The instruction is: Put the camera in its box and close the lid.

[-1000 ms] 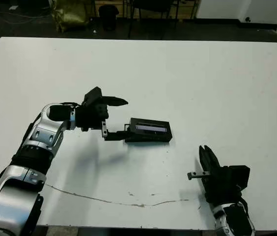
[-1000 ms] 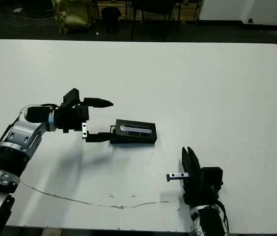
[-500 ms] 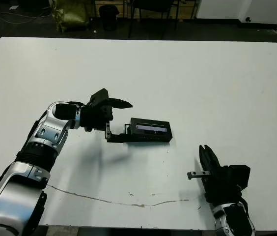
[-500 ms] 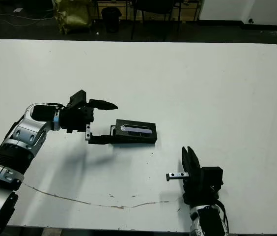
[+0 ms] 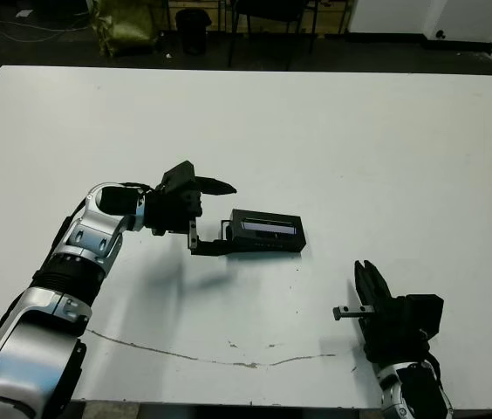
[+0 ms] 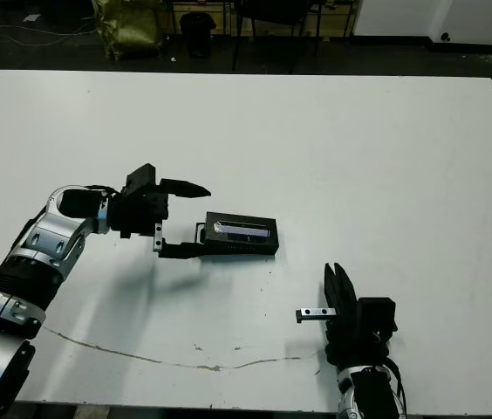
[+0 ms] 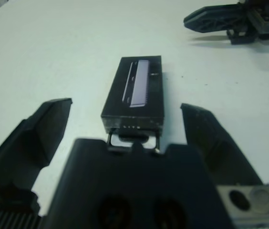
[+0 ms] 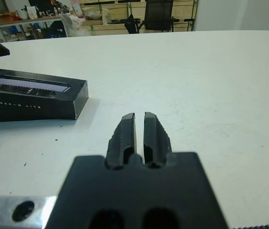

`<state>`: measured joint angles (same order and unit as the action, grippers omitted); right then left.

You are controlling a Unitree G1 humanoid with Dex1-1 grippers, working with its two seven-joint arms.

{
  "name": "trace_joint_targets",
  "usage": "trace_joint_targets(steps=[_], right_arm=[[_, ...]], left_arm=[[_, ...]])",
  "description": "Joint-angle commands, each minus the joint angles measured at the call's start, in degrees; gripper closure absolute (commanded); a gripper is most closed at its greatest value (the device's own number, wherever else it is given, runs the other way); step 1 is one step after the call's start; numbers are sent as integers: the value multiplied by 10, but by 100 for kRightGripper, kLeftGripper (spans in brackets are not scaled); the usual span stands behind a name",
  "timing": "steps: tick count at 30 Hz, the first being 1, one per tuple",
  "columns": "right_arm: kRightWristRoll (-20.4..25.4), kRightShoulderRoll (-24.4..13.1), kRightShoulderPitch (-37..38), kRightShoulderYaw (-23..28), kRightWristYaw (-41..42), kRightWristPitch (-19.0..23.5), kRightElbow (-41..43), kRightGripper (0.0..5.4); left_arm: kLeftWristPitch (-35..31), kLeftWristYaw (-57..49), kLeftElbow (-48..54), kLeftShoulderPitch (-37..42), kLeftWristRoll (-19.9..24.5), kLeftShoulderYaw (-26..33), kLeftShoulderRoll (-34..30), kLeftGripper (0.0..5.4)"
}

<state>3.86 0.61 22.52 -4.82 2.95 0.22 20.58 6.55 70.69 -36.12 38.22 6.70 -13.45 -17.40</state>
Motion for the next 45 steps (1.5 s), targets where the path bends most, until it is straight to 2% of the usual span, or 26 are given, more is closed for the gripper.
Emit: trace_joint_targets(steps=[1,6,11,16,20,25,28,31,34,39,45], right_arm=[[-1,-2,7,0,-1,14,9,540],[-3,-3,7,1,-3,19,11,540],[2,-3,3,4,2,0,-7,540],[-6,-3,8,1,-7,32,19,540],[3,-5,2,6,2,10,0,540],[-4,-5,5,4,-2,20,11,540],[-2,-6,5,4,4,2,4,540],[-4,-6,8,4,-1,22,16,540],[-2,-5,9,4,-3,28,20,540],[5,-5,3,9,8,-13,-8,540],[-3,-3,5,9,1,-5,-4,540]], left_arm=[[10,-5,-14,1,-17,-10,2,2],[16,-11,-21,2,-28,-17,4,2],[27,-21,-28,3,-37,-18,7,2],[21,-14,-43,8,-31,-17,13,2],[31,-20,-50,7,-30,-13,17,2],[-20,-9,-57,12,-11,-2,27,2],[-61,0,-58,16,-1,3,29,2],[-78,6,-59,19,2,4,30,2],[-82,13,-63,23,0,3,30,2],[-71,32,-81,32,-4,2,31,2],[-59,47,-96,38,-4,3,33,2]])
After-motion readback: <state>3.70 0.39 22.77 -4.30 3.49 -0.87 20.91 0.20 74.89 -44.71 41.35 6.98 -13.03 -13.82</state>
